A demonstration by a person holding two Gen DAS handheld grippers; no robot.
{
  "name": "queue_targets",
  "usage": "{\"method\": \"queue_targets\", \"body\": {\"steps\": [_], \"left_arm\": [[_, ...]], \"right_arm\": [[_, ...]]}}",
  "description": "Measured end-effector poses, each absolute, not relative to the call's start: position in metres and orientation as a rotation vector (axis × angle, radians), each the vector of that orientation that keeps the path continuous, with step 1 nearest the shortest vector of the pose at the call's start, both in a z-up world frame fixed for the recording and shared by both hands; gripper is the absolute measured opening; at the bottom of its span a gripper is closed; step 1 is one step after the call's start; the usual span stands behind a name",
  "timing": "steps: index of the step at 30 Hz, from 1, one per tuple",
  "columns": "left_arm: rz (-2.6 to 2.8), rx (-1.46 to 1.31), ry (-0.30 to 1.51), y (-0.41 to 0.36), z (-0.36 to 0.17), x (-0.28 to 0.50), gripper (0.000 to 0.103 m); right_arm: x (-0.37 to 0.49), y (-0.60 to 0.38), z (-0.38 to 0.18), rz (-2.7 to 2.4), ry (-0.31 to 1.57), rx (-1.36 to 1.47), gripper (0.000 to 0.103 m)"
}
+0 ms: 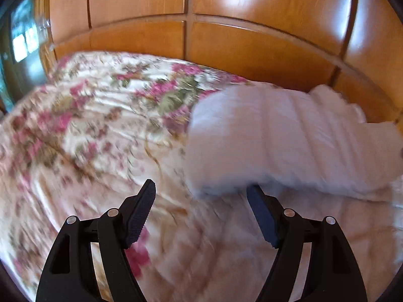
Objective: Fold small clothes
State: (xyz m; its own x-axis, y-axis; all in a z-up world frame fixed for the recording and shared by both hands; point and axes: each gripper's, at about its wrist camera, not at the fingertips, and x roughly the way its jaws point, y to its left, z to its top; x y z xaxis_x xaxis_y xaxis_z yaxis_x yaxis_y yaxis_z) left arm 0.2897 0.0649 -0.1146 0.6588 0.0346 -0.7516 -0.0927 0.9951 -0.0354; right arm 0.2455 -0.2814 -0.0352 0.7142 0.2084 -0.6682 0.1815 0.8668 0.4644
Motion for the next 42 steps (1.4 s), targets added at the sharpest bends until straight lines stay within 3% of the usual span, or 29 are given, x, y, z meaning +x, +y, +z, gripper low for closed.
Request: {"method": "queue_targets", "body": {"steps": [8, 13, 15, 18, 19, 24, 29, 36, 42], "left_arm": [[0.085, -0.275, 0.911, 0.100, -0.143, 0.300, 0.077], [0.054, -0.259, 0.913, 0.098, -0.142, 0.294, 0.077], [0.056, -0.270, 0.929, 0.099, -0.141, 0.291, 0.077], [0.054, -0.272, 0.912, 0.105, -0.129, 0.270, 0.077], [0.040, -0.267, 0.894, 0.106, -0.125, 0.262, 0.077], [0.012, -0.184, 0.724, 0.097, -0.089, 0.238, 0.077], [-0.050, -0.105, 0.720, 0.059, -0.078, 0.283, 0.077], [-0.054, 0.078, 0.803, 0.015, -0.111, 0.342, 0.074], [-0.122, -0.073, 0.877, 0.041, -0.153, 0.357, 0.081]], "right_arm": [[0.242, -0.306, -0.075, -0.126, 0.856, 0.518, 0.004], [0.242, -0.315, -0.105, -0.149, 0.895, 0.562, 0.006], [0.240, -0.320, -0.106, -0.135, 0.886, 0.604, 0.014], [0.232, -0.328, -0.098, -0.144, 0.874, 0.642, 0.045], [0.228, -0.328, -0.092, -0.144, 0.849, 0.634, 0.050], [0.226, -0.305, -0.052, -0.147, 0.706, 0.423, 0.045], [0.260, -0.254, -0.056, -0.060, 0.773, 0.191, 0.035], [0.279, -0.258, -0.104, -0.130, 0.859, 0.153, 0.033], [0.267, -0.261, -0.125, -0.107, 0.774, 0.164, 0.033]]}}
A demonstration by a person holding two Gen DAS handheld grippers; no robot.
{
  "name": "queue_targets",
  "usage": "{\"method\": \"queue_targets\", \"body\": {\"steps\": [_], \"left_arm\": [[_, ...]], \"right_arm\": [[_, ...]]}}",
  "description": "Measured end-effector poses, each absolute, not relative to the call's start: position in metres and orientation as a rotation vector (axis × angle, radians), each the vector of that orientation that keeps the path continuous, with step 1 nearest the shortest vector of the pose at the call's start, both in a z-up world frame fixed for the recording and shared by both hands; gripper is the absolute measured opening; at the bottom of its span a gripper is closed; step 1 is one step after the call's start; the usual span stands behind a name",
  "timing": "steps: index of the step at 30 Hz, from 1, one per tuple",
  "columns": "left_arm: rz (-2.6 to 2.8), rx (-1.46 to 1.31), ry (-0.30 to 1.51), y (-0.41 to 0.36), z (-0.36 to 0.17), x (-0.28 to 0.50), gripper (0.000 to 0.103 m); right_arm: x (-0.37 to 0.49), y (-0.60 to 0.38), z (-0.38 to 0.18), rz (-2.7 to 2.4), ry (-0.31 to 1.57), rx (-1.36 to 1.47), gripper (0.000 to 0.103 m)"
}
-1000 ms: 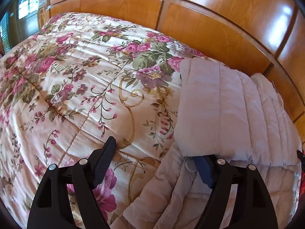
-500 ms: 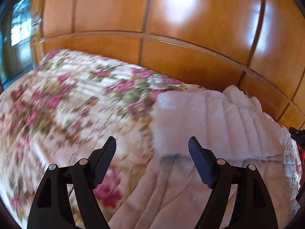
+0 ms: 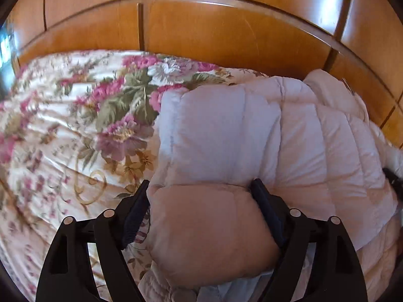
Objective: Fold small clothes
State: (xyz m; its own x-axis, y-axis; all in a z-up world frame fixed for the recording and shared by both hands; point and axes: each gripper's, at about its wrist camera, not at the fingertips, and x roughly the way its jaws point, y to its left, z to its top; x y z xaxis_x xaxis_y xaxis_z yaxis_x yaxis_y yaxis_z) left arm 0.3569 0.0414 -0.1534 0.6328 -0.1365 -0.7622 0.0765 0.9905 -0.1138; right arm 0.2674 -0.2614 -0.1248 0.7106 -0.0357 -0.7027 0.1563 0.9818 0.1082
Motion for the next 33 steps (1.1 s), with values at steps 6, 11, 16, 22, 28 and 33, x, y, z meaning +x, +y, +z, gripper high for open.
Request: {"method": "queue_targets", "body": {"steps": [6, 11, 16, 22, 28, 33], "left_arm": [[-0.117, -0.064, 0.883, 0.040, -0.158, 0.363, 0.087], [-0.128, -0.134, 0.920, 0.052, -0.135, 0.349, 0.089], [-0.196, -0.250, 0.864, 0.082, -0.103, 0.303, 0.089], [-0.226, -0.230, 0.847, 0.110, -0.093, 0.237, 0.089], [-0.309, -0.269, 0.888, 0.126, -0.098, 0.167, 0.089], [-0.344, -0.190, 0.889, 0.121, -0.101, 0.126, 0.089]], "right_arm": [[0.273, -0.263, -0.124, -0.100, 0.784, 0.173, 0.035], [0.272, -0.255, -0.100, -0.079, 0.840, 0.133, 0.062], [0.235, -0.247, -0.059, -0.019, 0.819, 0.104, 0.064], [0.164, -0.268, -0.044, -0.023, 0.830, 0.212, 0.065], [0.088, -0.297, -0.045, -0.073, 0.812, 0.293, 0.068], [0.019, -0.322, -0.050, -0.112, 0.800, 0.357, 0.077]]}}
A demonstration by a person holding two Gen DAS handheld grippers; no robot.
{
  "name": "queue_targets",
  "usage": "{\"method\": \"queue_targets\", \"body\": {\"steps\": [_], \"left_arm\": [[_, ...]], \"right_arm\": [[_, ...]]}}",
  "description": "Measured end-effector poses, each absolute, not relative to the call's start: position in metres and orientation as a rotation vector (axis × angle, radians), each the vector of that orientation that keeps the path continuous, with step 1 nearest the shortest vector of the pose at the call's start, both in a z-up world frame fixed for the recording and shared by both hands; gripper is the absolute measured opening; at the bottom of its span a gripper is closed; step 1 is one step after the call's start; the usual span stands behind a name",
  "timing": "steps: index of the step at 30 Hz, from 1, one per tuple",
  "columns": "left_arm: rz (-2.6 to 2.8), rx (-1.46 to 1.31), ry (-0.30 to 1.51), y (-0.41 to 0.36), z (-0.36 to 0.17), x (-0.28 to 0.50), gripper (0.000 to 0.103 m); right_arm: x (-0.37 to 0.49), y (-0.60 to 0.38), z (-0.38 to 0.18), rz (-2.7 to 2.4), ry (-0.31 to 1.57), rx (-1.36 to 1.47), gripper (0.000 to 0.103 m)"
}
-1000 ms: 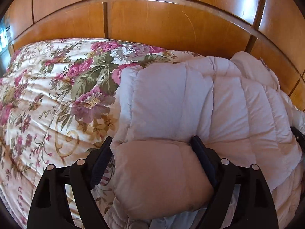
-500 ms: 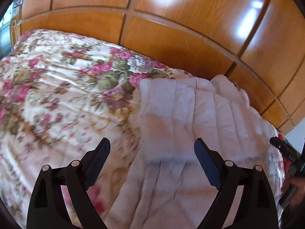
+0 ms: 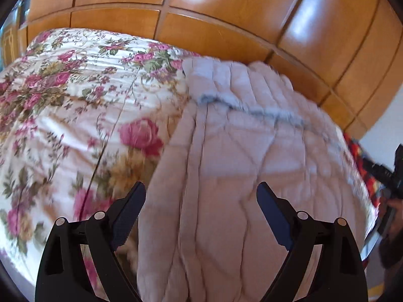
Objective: Fold small clothes
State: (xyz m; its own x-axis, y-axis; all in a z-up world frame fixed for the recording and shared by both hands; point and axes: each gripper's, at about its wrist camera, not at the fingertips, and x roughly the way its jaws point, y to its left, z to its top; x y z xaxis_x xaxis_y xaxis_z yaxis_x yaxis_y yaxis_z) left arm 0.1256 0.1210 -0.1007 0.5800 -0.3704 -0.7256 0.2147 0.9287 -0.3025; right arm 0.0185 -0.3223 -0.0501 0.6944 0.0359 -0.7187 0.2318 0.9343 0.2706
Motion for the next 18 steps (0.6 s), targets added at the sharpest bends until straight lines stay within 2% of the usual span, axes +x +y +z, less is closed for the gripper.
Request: {"method": "queue_targets", "body": {"steps": [8, 13, 18], "left_arm": [[-0.288, -0.149, 0.937, 0.138, -0.123, 0.095, 0.089], [-0.317, -0.189, 0.991, 0.151, -0.135, 0.085, 0.089], [-0.388, -0.215, 1.007, 0.153, -0.135, 0.075, 0.089]], "right_arm": [[-0.056, -0.357, -0.084, -0.060, 0.813, 0.580, 0.076], [-0.077, -0.364, -0.112, -0.024, 0.837, 0.719, 0.063], [-0.085, -0.362, -0.126, 0.028, 0.805, 0.802, 0.061]]}}
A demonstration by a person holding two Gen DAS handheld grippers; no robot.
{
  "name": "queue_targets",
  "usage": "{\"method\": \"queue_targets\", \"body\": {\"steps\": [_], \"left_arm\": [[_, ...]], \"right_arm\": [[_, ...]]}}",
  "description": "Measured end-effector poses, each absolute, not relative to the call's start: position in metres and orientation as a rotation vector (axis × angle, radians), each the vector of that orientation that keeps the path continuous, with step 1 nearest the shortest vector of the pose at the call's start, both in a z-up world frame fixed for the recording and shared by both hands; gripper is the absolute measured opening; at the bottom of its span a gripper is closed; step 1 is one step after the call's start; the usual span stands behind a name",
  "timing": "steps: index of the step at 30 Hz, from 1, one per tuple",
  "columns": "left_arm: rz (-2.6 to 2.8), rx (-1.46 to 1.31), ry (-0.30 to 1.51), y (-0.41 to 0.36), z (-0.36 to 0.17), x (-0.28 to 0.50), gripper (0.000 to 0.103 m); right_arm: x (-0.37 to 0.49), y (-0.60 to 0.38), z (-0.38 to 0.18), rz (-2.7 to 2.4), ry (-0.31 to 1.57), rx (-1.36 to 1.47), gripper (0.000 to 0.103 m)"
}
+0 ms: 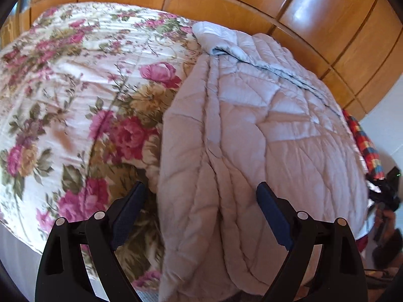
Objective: Fold small clothes
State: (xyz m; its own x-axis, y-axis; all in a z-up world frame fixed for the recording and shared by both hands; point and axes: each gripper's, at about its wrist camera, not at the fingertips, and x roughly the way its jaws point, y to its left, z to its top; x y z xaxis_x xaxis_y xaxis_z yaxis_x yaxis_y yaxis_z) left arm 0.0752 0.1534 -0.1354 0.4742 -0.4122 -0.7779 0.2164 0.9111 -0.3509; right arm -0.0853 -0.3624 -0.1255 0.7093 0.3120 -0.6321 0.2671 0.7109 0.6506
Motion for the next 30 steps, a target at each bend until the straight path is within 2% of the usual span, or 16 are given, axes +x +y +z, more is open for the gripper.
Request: {"method": "queue_targets", "body": {"steps": [4, 14, 19, 23, 25, 27, 28, 29, 30], "left_arm": [[-0.443, -0.292, 1.025, 0.154, -0.138, 0.071, 0.084], [-0.543, -0.427, 1.064, 0.163, -0.146, 0.058, 0.052], [-0.609, -0.459, 1.100, 0.162, -0.152, 0.052, 0.052], [-0.645, -0.508, 1.127, 0.160, -0.158, 0.051, 0.052], [-0.629, -0.488, 1.124, 0.155, -0.158, 0.051, 0.052], [-0.617, -0.450, 1.120, 0.148, -0.154, 0.049, 0.038], [-0.625, -0.438, 1.119, 0.144, -0.152, 0.049, 0.025], [-0.629, -0.440, 1.115, 0.143, -0.150, 0.049, 0.018], [-0.633, -0.445, 1.106, 0.144, -0.147, 0.048, 0.017]], "right_arm": [[-0.086, -0.358, -0.129, 0.094, 0.797, 0.838, 0.061], [-0.096, -0.330, -0.140, 0.323, 0.805, 0.862, 0.060], [-0.096, -0.316, -0.145, 0.401, 0.817, 0.867, 0.057], [-0.090, -0.310, -0.148, 0.391, 0.816, 0.871, 0.043], [-0.087, -0.307, -0.149, 0.385, 0.813, 0.882, 0.030], [-0.086, -0.304, -0.146, 0.388, 0.803, 0.873, 0.024], [-0.085, -0.304, -0.141, 0.393, 0.789, 0.877, 0.021], [-0.086, -0.306, -0.136, 0.402, 0.767, 0.892, 0.020], [-0.087, -0.309, -0.131, 0.408, 0.748, 0.902, 0.018]]}}
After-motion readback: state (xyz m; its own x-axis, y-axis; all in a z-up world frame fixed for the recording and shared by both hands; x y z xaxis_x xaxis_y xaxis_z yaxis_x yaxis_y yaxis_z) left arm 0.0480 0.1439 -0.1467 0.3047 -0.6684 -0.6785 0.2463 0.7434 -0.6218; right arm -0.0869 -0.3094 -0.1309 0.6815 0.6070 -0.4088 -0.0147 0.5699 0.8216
